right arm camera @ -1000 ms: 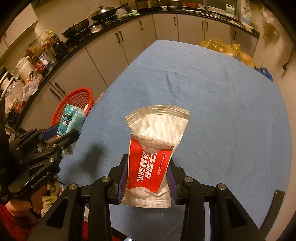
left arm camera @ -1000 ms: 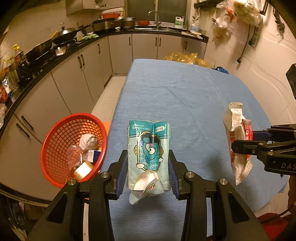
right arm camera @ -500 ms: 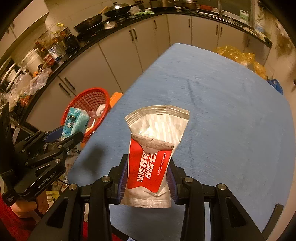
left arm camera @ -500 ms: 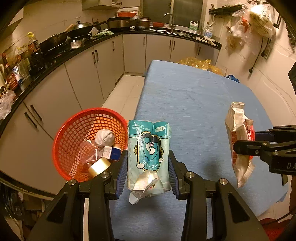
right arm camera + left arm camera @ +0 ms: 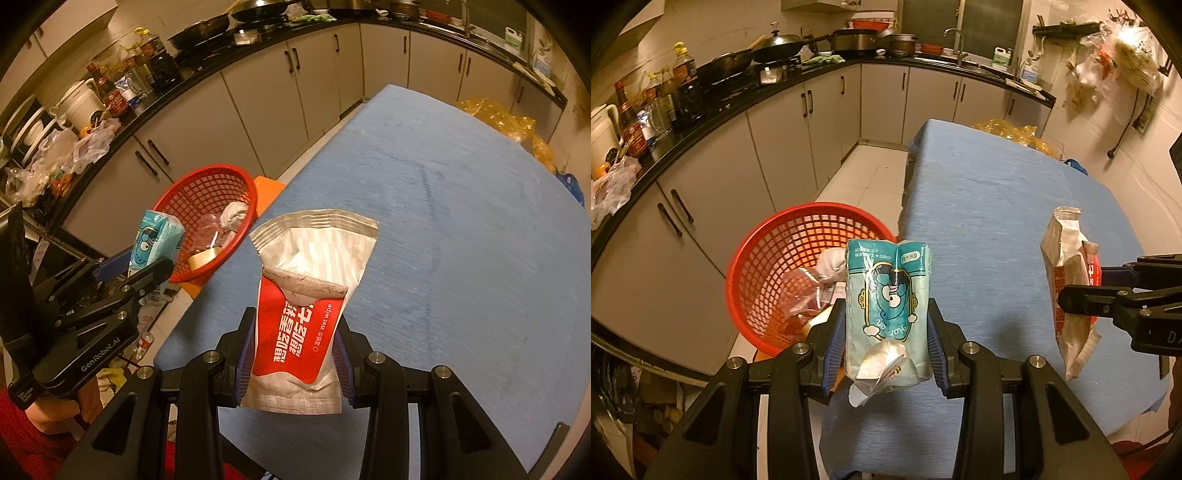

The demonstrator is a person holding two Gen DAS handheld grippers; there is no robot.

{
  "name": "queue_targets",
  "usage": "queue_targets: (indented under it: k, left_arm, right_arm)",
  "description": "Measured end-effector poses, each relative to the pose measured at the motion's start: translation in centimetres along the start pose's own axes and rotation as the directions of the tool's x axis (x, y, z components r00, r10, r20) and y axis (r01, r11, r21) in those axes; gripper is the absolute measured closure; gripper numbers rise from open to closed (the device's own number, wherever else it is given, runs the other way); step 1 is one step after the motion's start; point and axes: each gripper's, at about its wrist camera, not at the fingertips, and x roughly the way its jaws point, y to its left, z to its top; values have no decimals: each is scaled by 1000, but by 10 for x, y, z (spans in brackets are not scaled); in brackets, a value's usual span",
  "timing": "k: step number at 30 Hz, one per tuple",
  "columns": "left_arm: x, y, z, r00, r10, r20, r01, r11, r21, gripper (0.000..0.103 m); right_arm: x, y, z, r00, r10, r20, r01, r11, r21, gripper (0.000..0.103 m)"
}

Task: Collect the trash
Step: 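Carry the teal packet with the left tool to the basket while the right tool carries the wrapper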

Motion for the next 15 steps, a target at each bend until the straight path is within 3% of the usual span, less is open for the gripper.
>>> queue_targets:
  k: [15]
  left_arm:
    - [6, 37, 4, 999, 32, -6, -32, 999, -34, 64]
  right_arm:
    - [27, 36, 31, 999, 35, -16, -35, 999, -41, 61]
